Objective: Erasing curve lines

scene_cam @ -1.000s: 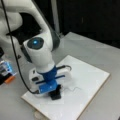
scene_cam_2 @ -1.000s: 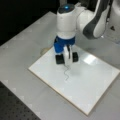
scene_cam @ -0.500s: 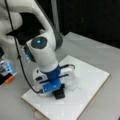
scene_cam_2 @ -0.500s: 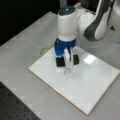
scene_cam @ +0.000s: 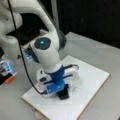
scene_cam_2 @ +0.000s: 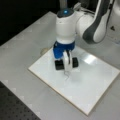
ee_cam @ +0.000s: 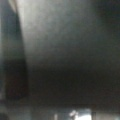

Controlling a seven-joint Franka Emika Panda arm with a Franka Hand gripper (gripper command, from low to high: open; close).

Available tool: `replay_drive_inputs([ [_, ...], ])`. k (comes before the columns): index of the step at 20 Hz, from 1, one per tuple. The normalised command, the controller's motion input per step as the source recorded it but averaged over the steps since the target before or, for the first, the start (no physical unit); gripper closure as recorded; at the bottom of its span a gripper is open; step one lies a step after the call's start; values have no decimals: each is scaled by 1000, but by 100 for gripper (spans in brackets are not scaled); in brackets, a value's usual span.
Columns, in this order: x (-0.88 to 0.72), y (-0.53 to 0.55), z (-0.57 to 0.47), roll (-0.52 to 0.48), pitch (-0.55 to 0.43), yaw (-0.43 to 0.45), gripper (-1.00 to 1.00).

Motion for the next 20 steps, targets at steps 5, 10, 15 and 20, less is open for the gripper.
replay_drive_inputs([
  [5, 159, 107, -188, 85, -15, -64, 100],
  [10, 180, 145, -205, 81, -12, -103, 100],
  [15, 189, 148, -231, 75, -11, -147, 100],
  [20, 254, 175, -246, 78, -10, -168, 100],
])
